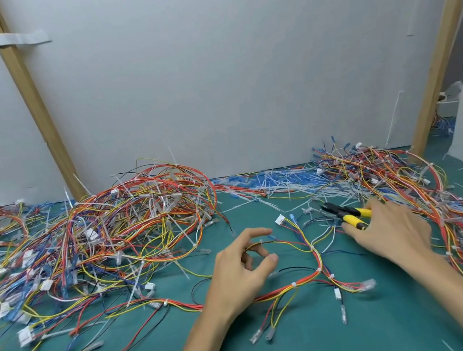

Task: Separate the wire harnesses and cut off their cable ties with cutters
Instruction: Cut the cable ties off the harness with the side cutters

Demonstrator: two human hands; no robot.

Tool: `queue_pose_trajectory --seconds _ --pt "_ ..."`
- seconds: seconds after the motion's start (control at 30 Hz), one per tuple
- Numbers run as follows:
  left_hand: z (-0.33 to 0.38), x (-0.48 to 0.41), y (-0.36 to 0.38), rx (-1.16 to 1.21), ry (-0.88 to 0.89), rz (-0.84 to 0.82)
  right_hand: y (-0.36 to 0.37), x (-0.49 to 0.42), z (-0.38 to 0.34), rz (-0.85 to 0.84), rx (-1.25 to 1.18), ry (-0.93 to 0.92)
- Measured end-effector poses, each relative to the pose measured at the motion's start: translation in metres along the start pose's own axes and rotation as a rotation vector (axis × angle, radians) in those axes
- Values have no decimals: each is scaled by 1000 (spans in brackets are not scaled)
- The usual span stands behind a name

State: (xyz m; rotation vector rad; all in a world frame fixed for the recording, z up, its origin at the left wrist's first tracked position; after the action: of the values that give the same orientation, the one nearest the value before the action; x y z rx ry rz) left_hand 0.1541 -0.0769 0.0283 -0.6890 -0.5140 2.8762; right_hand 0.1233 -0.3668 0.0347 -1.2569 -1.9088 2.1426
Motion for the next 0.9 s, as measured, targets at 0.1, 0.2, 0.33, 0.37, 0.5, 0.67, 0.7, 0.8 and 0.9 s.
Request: queue_pose_trajectory --seconds 0.1,0.2,0.33,0.37,0.5,0.67,0.7,0.8,0.9 --pt "3 3 -2 -84 89 -65 8 -1 7 -82 46 -4" --pt "5 7 -2 -219 98 -205 10 2 7 -149 82 -8" --pt "8 9 -7 -258 80 -317 -3 6 -7 102 -37 -59" --pt "9 10 -8 -262 77 -348 -10 8 -13 220 -150 -99" --pt "12 14 -7 -281 130 -388 -28 17 -37 4 -471 -108" --pt "19 16 1 -170 209 -218 -22 38 -59 -367 -379 -231" --pt "21 17 3 -152 225 -187 -21 37 -59 -397 -447 -221" --pt "26 23 10 -141 286 -112 -21 32 -54 -526 -736 -113" --pt "31 30 15 -178 348 -35 -18 30 -50 -545 -1090 132"
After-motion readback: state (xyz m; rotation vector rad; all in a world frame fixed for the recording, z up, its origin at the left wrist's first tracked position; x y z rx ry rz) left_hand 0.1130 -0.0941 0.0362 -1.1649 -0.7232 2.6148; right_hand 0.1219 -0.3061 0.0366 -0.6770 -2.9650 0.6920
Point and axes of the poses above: each hand's wrist, its own x-axis away from the middle knuckle, its own y-axis out of the palm, z = x × y, the point moved 1 cm from there along -x, towards the middle knuckle, and after that the axes turned 12 degrees about z, right-handed, at the moved point
